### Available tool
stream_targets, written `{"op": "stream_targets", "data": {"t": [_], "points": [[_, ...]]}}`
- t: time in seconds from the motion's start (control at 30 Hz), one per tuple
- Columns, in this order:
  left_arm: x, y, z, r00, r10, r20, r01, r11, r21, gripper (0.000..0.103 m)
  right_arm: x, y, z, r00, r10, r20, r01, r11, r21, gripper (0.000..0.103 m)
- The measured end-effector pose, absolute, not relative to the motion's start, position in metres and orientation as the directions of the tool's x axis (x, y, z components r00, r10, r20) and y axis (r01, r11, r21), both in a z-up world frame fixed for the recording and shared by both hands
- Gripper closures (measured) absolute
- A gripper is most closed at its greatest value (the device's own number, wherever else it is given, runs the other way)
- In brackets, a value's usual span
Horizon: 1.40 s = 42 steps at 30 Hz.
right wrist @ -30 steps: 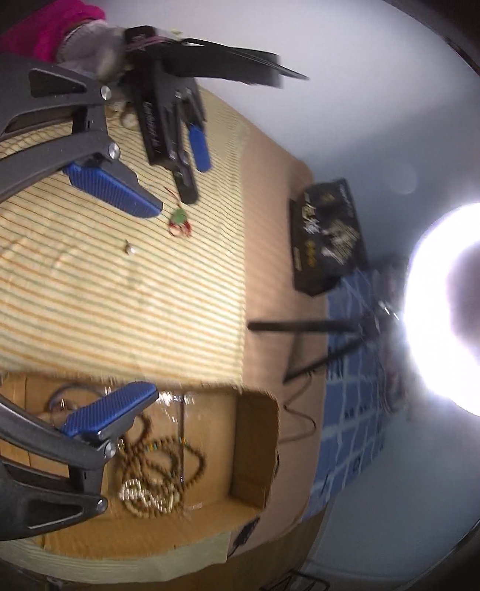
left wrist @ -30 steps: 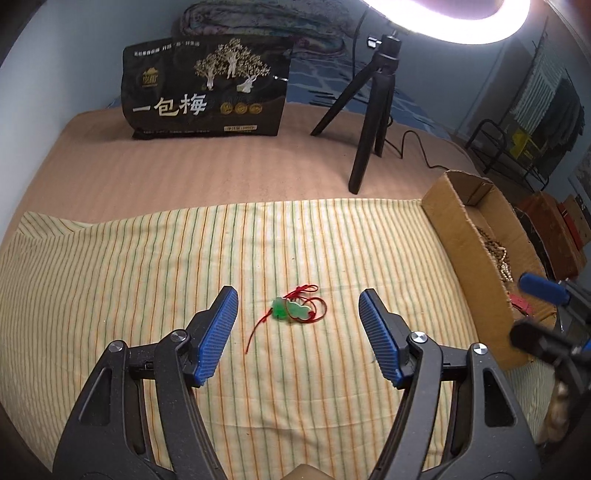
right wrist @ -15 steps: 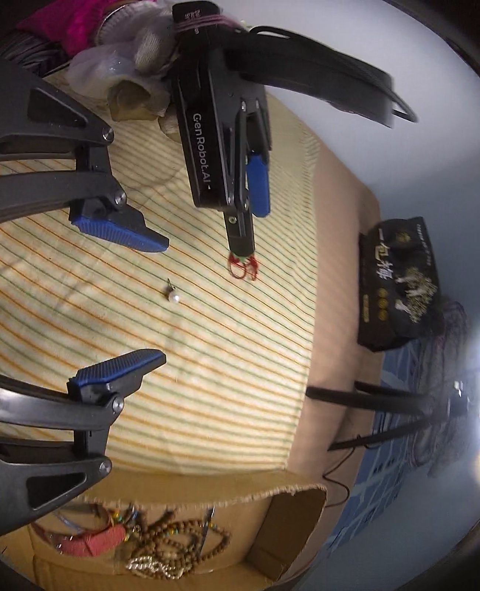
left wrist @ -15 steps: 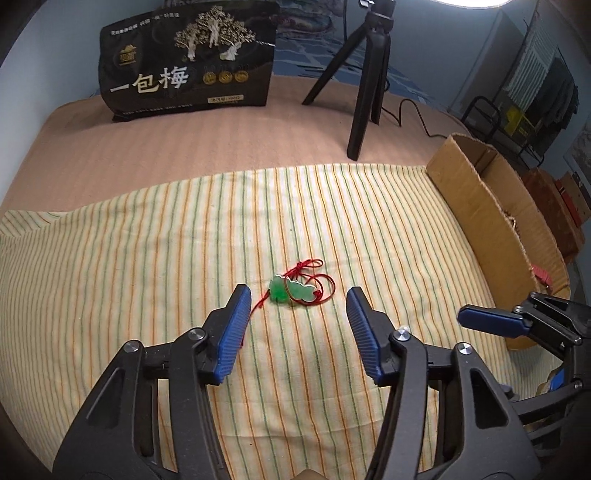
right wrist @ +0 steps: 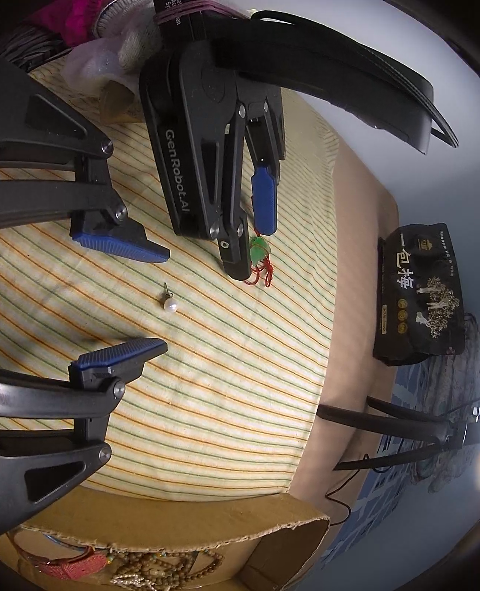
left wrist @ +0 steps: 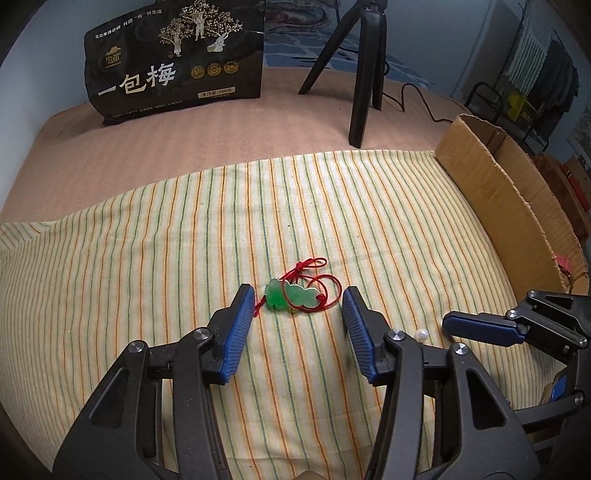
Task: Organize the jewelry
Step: 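Close left tool on the green jade pendant while right tool grasps the white pearl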
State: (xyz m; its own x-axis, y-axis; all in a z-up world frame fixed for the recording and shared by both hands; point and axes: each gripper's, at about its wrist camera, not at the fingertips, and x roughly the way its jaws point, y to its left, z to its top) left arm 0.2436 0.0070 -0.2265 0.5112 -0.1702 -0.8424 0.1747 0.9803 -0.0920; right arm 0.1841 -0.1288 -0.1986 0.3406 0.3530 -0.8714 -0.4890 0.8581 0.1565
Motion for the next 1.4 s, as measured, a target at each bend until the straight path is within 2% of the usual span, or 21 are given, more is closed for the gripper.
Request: {"op": "stream_targets", "data": {"t": [0.27,0.4,0.63,0.97,1.4], "points": [[0.246,0.011,-0.232,0.515,-0.144,-0.845,0.170,0.983,-0.064,0.069,0.188,-0.120,-0.206,0.340,0.339,-0.877,-0.505,0.853,0.134,0.064],[0.247,0.011,-0.232,0.516,-0.141,-0.845,0.172,0.983,-0.059,0.069,0.188,-0.119,-0.207,0.345,0.334,-0.877,-0.510,0.851,0.124,0.068],[0.247,0.011,-0.232,0.518,-0.137,-0.844,0.171,0.984,-0.055,0.070,0.186,-0.119,-0.207,0.358,0.322,-0.877,-0.512,0.853,0.104,0.086],[0.243,0.014,-0.219,0.535,-0.131,-0.835,0.154,0.987,-0.056,0.070,0.185,-0.121,-0.198,0.374,0.338,-0.864,-0.511,0.852,0.112,0.088],[0.226,0.014,-0.175,0.593,-0.176,-0.786,0.154,0.983,-0.104,0.070,0.179,-0.142,-0.153,0.450,0.383,-0.807,-0.479,0.866,0.143,0.088]]}}
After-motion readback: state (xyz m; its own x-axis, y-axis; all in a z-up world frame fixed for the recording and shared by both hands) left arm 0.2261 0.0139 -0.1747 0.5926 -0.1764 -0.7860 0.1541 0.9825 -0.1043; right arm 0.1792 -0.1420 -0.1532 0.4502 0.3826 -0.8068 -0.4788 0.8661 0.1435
